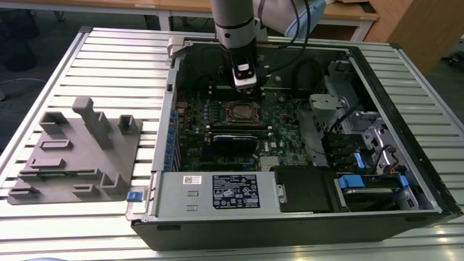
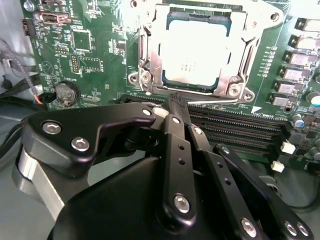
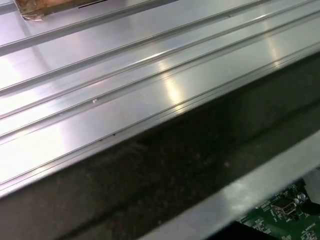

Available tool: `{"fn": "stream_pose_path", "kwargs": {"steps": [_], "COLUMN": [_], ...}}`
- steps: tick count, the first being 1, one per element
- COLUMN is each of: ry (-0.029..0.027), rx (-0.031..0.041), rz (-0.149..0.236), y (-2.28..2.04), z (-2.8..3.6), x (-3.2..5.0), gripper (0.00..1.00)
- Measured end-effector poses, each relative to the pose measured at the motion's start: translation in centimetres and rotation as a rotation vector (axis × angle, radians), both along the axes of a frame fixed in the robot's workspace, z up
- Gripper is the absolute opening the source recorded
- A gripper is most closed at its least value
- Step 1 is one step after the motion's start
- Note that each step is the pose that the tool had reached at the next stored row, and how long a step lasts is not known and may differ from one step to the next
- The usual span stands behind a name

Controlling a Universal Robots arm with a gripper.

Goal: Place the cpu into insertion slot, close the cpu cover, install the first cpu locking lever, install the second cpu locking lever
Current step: 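Install the first cpu locking lever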

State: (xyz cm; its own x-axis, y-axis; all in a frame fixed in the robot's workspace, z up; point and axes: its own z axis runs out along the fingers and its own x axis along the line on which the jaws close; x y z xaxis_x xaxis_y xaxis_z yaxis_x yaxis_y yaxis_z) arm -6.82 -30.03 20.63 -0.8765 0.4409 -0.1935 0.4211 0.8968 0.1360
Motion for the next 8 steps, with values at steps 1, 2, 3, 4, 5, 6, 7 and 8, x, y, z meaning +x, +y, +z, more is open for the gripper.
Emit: {"fn": "stream_pose_path", "kwargs": {"steps": [1,2,3,4,5,6,7,8], "ry": [0.0,0.0,0.0001,-0.0001,0.0,0.0,0.0,0.0], "rx": [0.0,0.0001,0.0,0.0001,0.0001,0.0001,0.0003,0.001], "rz": [0.0,0.0,0.0,0.0,0.0,0.0,0.0,0.0], "y": [0.0,0.0,0.0,0.0,0.0,0.0,0.0,0.0], "z": [0.17,0.33,0.42,0.42,0.42,0.41,0.4,0.39], "x": [0.0,0.0,0.0,0.0,0.0,0.0,0.0,0.0], "gripper": [0.11,0.11,0.11,0.11,0.11,0.11,0.11,0.11]}}
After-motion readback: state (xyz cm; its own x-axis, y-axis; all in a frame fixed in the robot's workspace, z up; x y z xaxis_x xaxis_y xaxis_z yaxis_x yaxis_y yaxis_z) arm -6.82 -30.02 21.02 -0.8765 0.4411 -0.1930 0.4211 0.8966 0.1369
